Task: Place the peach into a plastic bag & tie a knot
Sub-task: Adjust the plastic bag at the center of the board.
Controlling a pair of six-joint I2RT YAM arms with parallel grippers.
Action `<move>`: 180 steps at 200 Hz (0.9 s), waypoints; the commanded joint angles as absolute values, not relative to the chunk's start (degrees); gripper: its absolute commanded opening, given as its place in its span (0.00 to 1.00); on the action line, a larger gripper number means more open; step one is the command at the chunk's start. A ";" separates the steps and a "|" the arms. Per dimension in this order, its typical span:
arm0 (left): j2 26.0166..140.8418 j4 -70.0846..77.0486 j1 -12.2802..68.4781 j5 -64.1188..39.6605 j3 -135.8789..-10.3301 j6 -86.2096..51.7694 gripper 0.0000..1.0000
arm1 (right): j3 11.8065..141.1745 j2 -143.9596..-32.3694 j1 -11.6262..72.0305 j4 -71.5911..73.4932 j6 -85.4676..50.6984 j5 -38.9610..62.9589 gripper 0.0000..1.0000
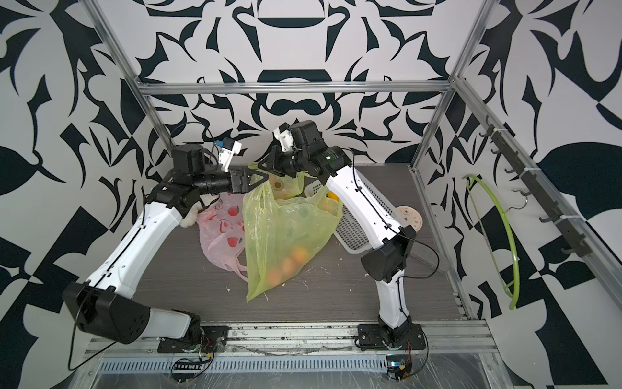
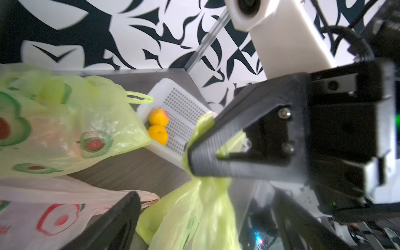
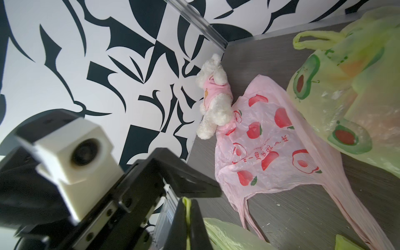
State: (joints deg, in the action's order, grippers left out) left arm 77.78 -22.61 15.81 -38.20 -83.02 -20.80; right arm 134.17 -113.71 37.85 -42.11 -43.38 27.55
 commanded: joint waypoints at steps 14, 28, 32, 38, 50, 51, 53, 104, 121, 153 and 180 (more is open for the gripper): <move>69.89 -24.35 17.92 -20.78 -82.06 -17.96 0.99 | 142.12 -111.45 43.23 -45.60 -41.40 13.24 0.00; 69.01 -24.27 20.41 -16.92 -81.56 -16.48 0.99 | 143.78 -111.90 44.90 -45.76 -41.41 10.33 0.00; 68.87 -24.30 21.27 -15.74 -81.51 -16.09 0.99 | 144.31 -112.08 45.26 -45.79 -41.46 9.62 0.00; 68.83 -24.44 22.55 -13.77 -81.49 -15.25 0.99 | 145.08 -112.39 45.79 -45.82 -41.47 8.73 0.00; 68.99 -24.47 24.85 -9.41 -81.22 -14.11 1.00 | 146.77 -113.21 46.33 -46.03 -41.67 8.01 0.00; 69.04 -24.45 24.99 -8.92 -81.17 -14.04 1.00 | 146.91 -113.34 46.33 -46.09 -41.71 7.96 0.00; 69.07 -24.39 25.30 -8.23 -81.09 -13.93 0.99 | 147.27 -113.43 46.41 -46.17 -41.80 7.92 0.00; 70.11 -19.28 30.85 3.66 -76.53 -12.75 0.98 | 148.37 -113.95 46.76 -46.41 -42.48 6.95 0.00; 70.57 -17.36 31.55 3.62 -74.32 -12.31 0.94 | 147.83 -113.38 46.76 -45.81 -42.38 6.84 0.00; 67.33 -11.13 31.55 -2.20 -68.13 -12.34 0.92 | 147.49 -113.20 46.67 -46.23 -41.45 7.57 0.00; 64.22 -9.49 31.46 -2.31 -66.10 -11.23 0.95 | 146.72 -113.16 46.50 -46.00 -41.38 9.40 0.00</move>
